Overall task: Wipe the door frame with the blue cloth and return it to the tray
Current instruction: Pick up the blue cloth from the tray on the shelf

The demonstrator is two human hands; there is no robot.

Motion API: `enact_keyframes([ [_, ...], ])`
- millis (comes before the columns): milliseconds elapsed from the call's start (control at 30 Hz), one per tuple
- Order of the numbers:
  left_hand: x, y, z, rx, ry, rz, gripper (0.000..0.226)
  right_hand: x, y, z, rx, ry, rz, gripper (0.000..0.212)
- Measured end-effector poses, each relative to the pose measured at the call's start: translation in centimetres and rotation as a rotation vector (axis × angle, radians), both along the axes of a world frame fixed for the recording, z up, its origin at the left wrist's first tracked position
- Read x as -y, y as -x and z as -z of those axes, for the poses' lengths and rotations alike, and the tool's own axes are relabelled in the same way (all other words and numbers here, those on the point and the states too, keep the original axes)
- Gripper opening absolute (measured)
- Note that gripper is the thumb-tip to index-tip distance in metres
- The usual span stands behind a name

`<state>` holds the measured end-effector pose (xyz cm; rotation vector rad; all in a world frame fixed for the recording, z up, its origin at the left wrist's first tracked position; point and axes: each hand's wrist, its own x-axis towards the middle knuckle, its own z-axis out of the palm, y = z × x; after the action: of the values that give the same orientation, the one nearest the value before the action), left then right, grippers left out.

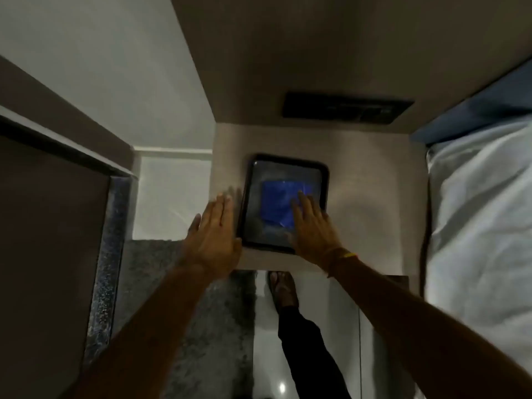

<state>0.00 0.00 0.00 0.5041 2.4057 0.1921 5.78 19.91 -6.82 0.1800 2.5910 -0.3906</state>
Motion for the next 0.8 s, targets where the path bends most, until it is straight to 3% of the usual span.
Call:
enact_keyframes([
  [233, -0.1, 1.2, 7.0, 0.062, -0.096, -0.108, 0.077, -0.2, 2.4, 7.2, -0.006, -0.161, -0.130, 0.088],
  [367, 0.9, 0.7, 8.2, 0.116, -0.105, -0.125, 0.075, -0.6, 2.5, 7.8, -0.018, -0.149, -0.172, 0.078],
  [533, 2.4, 0.4, 7.0, 0.055, -0.187, -0.159, 0.072, -0.9, 4.1, 5.8, -0.017, -0.159, -0.232, 0.066],
  [633, 2.9, 0.5, 5.0, -0.012, -0.268, -0.206, 0.070, -1.7, 6.4, 2.9, -0.094, 0.117, 0.087, 0.051],
  [733, 4.4, 0.4, 1.5, -0.126, -0.332, -0.268, 0.066, -0.9, 6.6, -2.3, -0.205, 0.587, 0.590, 0.026],
  [800, 5.1, 0.3, -0.8, -0.194, -0.391, -0.318, 0.061, 0.3, 6.0, -5.2, -0.246, 0.906, 0.743, 0.019],
])
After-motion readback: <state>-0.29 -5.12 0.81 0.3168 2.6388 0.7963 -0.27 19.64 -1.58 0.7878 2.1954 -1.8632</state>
